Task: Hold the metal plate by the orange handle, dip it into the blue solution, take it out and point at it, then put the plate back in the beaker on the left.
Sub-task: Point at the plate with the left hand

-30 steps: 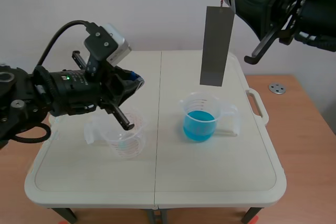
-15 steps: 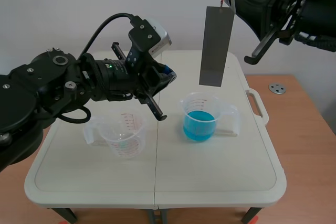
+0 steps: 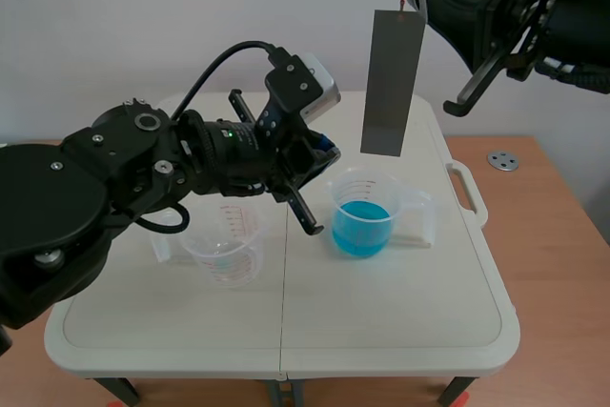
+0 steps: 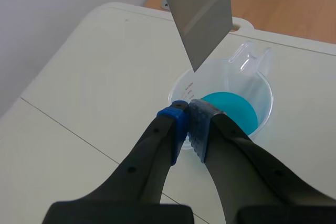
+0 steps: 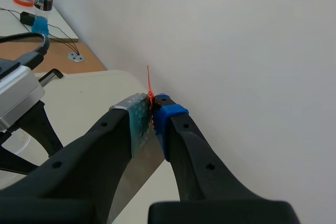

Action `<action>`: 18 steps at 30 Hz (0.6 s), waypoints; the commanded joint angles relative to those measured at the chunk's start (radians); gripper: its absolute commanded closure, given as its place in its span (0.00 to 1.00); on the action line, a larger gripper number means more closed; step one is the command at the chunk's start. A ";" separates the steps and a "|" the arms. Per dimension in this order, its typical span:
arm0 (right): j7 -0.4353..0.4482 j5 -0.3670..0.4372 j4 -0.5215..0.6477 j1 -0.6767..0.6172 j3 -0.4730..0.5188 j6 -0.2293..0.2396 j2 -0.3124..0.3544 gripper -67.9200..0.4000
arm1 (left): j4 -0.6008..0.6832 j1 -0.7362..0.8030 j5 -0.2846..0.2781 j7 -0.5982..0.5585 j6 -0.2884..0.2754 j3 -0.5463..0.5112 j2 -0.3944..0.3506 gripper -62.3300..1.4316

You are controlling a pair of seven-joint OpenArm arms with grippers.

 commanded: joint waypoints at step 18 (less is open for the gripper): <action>0.019 0.019 0.005 0.014 0.003 0.006 0.003 0.98 | 0.016 -0.019 -0.007 -0.011 0.005 -0.003 -0.005 0.95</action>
